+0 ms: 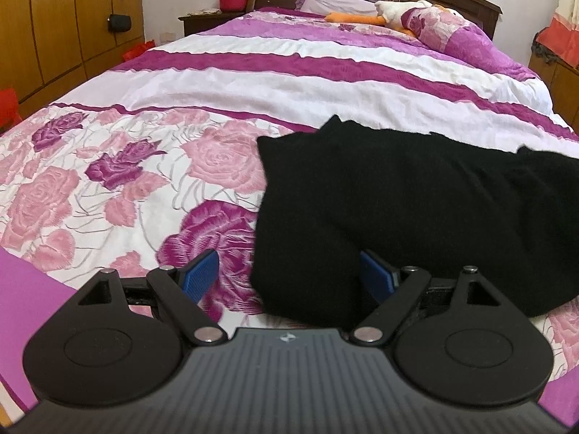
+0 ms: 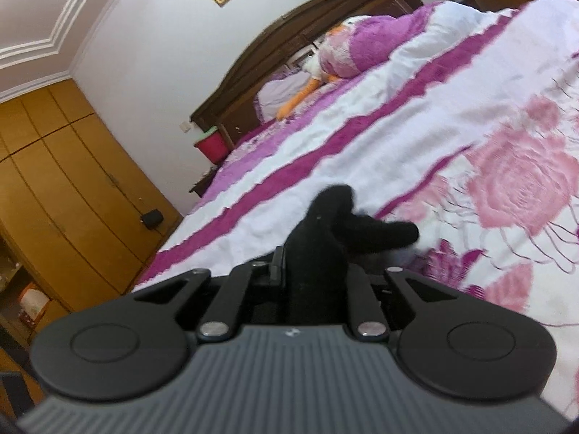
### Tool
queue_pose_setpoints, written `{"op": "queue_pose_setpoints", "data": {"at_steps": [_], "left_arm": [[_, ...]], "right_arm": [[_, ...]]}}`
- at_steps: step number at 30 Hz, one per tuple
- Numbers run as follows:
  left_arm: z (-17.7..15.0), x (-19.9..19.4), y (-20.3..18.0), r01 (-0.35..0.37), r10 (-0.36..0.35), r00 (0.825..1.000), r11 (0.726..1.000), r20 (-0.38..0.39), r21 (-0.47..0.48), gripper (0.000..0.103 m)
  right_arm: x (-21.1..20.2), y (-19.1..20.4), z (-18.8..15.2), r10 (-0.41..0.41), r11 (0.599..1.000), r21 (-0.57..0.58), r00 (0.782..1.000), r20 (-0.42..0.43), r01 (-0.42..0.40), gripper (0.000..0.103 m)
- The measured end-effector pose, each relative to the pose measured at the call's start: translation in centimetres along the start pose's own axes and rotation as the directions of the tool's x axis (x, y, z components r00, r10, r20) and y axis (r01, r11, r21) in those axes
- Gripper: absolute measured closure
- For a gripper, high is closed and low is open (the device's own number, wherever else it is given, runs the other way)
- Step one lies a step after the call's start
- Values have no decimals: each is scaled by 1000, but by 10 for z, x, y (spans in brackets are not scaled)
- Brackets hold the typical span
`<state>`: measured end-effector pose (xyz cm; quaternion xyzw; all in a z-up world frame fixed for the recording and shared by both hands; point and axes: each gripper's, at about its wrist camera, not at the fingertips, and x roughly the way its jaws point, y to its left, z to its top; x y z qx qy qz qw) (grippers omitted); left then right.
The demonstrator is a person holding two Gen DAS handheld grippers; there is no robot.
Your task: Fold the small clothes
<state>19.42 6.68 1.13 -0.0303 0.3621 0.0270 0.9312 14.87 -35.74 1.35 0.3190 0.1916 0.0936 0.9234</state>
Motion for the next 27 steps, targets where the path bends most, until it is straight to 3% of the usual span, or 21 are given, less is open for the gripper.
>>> {"op": "queue_pose_setpoints", "data": {"at_steps": [17,22,27], "left_arm": [[13,-11,43,-23,23,999,1000,32,-20,16],[12,-10,58,-25,26,999,999,35,-44,16],[9,-6,74,-21,24,999,997,32,-77,16]], "right_arm": [[27,117,6,120,958,-259,992,-38,-126,89],[45,156,-7,150,933,-316,984,-92,-172,89],[71,192,-43,146,893,-399,973,-179,-208,89]]}}
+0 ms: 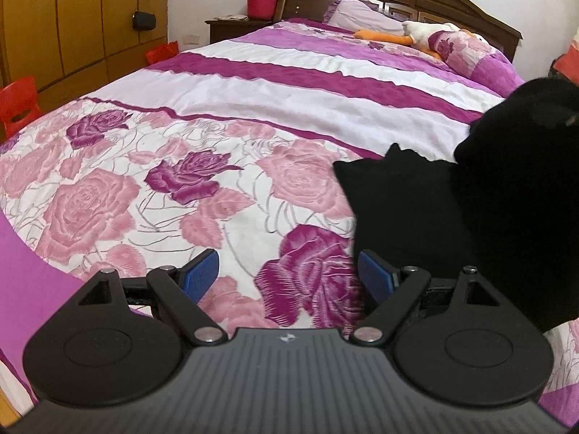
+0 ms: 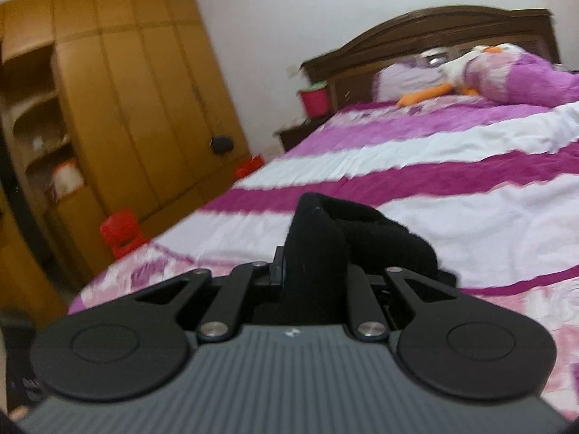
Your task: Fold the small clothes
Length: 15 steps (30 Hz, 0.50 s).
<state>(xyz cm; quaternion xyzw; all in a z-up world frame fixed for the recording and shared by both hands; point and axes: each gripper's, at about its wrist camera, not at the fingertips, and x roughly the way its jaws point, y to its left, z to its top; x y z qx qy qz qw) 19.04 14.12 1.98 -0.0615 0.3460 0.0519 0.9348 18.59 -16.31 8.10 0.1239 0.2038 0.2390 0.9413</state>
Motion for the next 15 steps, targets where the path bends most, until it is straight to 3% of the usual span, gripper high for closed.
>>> {"op": "queue_pose_setpoints", "data": {"at_steps": [9,13,15], "left_arm": [[-6,7,21,15,-15,1000,999,-8,-44,16],[-7,9,25,22,-22,1000,998,-8,-51,16],[-6,8,26,27,-27,1000,998,-3,-51,16]], "right_arm": [[72,46,-56,-16,984,-177,978,-210,-21,89],[79,45,-71,-18,989,-148,973,-231,-17,85],[74,45,-70,-3,993,-117,977,-215,-23,74]]}}
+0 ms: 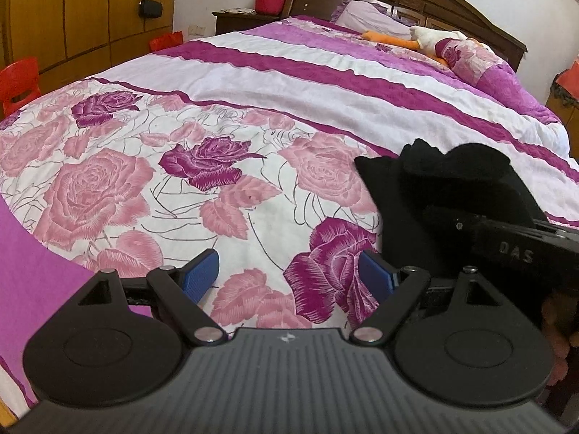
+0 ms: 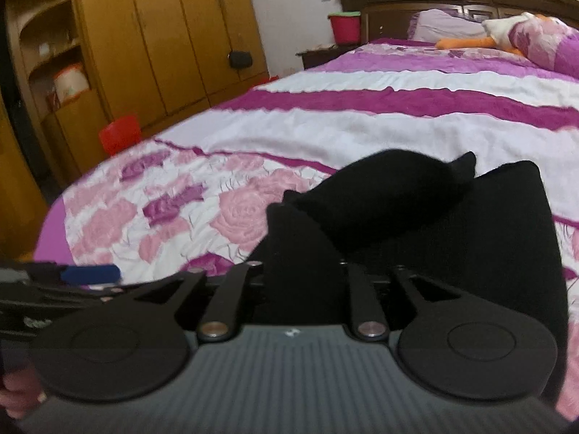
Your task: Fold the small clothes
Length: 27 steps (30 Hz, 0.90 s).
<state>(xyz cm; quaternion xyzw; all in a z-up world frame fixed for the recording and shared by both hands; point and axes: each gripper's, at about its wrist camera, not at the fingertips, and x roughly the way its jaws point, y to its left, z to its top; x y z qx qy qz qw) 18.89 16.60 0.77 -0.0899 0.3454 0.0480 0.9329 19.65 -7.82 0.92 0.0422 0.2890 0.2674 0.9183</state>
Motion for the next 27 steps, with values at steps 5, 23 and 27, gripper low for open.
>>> {"op": "queue_pose_setpoints", "data": {"at_steps": [5,23,27], "left_arm": [[7,-5,-3,14,-14,1000,1000,19,7,16],[30,9,-61,205,-205,979,979,3,14,16],[30,32,-77,223,-223,974,975,-40,4,16]], "right_arm": [[-16,8,1,45,999,-5,999,2,-45,65],[-103,-53,3,-116,992,62,989,89,111,52],[-100,-78,-6,-200,975,108,977,72,192,52]]}}
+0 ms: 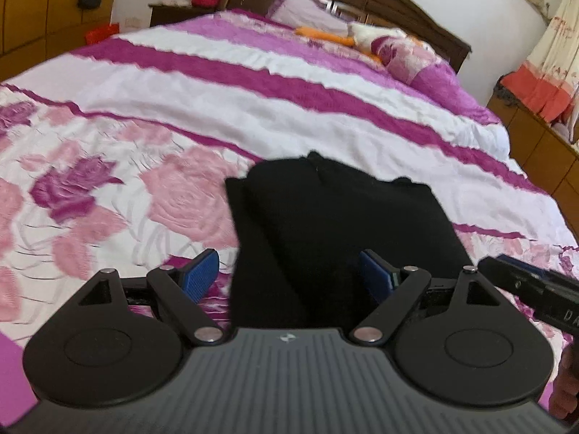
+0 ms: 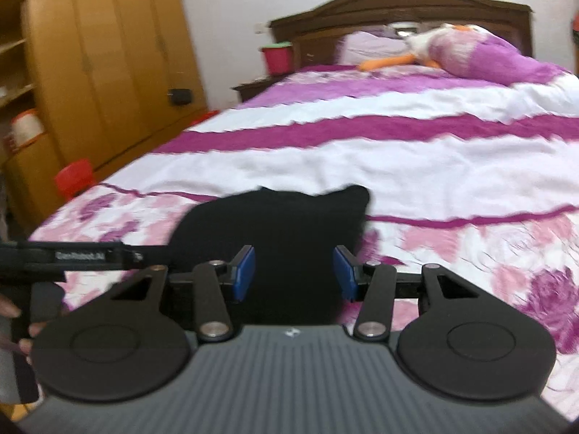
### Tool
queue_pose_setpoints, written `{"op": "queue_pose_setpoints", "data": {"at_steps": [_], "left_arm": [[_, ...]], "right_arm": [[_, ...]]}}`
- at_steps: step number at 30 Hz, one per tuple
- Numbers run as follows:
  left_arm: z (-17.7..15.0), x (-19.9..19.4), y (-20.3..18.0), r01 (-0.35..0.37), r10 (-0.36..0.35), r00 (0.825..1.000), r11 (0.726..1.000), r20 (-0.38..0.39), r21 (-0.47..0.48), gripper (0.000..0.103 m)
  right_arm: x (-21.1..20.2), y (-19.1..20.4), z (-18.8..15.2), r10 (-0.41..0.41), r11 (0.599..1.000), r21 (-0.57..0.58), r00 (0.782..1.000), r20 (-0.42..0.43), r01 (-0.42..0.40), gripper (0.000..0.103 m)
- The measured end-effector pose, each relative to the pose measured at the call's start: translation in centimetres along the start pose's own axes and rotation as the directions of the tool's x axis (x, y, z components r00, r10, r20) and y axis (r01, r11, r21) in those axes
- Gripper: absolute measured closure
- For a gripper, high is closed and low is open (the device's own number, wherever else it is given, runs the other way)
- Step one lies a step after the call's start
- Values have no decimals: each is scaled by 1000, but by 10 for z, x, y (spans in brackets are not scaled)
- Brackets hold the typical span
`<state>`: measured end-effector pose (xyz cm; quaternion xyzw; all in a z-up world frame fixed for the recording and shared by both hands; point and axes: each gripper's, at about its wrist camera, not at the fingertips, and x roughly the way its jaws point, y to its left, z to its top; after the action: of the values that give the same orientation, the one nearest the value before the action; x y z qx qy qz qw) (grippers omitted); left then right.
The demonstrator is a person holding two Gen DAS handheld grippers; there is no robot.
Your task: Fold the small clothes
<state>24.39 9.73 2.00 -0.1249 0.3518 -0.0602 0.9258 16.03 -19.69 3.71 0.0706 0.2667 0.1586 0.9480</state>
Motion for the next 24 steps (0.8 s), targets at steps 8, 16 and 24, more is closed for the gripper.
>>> {"op": "queue_pose_setpoints", "data": {"at_steps": [8,16,24], "left_arm": [[-6,27,-6,44,-44,999,999,0,-30,57],[-6,3,0,-6,5,997,1000,77,5,77],[-13,18,4,-89,86,995,994,50,59,53]], "right_arm": [[19,-19,-18,-12,998,54,999,-34,14,52],[22,-1,-22,70,995,68,997,-14,-69,50],[40,13,-33,69,997,45,994,-87,-65,39]]}}
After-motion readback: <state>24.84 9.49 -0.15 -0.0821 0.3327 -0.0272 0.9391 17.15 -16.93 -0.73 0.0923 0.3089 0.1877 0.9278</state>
